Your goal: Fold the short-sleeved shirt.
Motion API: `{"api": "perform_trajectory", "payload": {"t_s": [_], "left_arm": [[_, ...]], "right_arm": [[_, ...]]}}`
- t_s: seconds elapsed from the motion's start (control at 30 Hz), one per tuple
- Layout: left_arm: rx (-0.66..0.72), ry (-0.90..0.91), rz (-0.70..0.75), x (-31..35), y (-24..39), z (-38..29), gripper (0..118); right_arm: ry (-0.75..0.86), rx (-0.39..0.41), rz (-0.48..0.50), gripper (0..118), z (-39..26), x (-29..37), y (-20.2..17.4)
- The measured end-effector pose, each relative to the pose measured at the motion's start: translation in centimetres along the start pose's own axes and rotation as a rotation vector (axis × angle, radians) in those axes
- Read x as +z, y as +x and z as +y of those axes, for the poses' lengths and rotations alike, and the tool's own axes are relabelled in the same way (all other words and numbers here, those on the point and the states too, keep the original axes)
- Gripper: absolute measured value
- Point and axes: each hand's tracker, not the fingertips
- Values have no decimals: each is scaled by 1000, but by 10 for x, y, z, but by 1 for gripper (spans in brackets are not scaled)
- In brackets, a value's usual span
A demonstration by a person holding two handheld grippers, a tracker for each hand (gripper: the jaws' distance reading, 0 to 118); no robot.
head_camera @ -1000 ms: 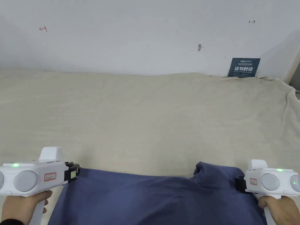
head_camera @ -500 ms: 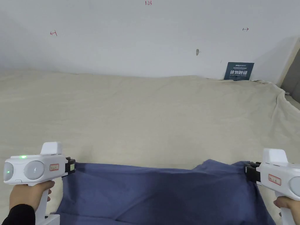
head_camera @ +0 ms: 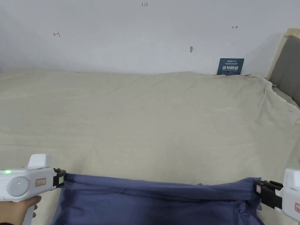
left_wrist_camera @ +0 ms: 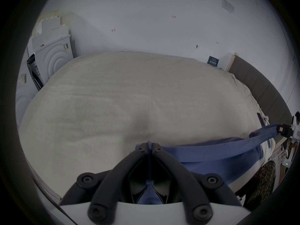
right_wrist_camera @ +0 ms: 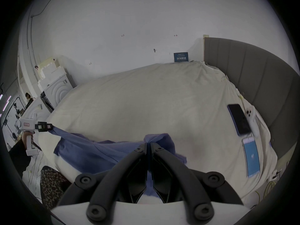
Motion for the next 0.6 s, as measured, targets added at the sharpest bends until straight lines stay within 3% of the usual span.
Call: {"api": "perform_trajectory", "payload": {"t_s": [0.37, 0.6], "left_arm": [[-10, -91, 52, -18, -14, -90, 1], [-31, -125, 94, -32, -10, -112, 1]], "right_arm": [[-152, -66, -103, 2, -92, -28, 3], [-199, -83, -173, 2, -116, -53, 2]]}}
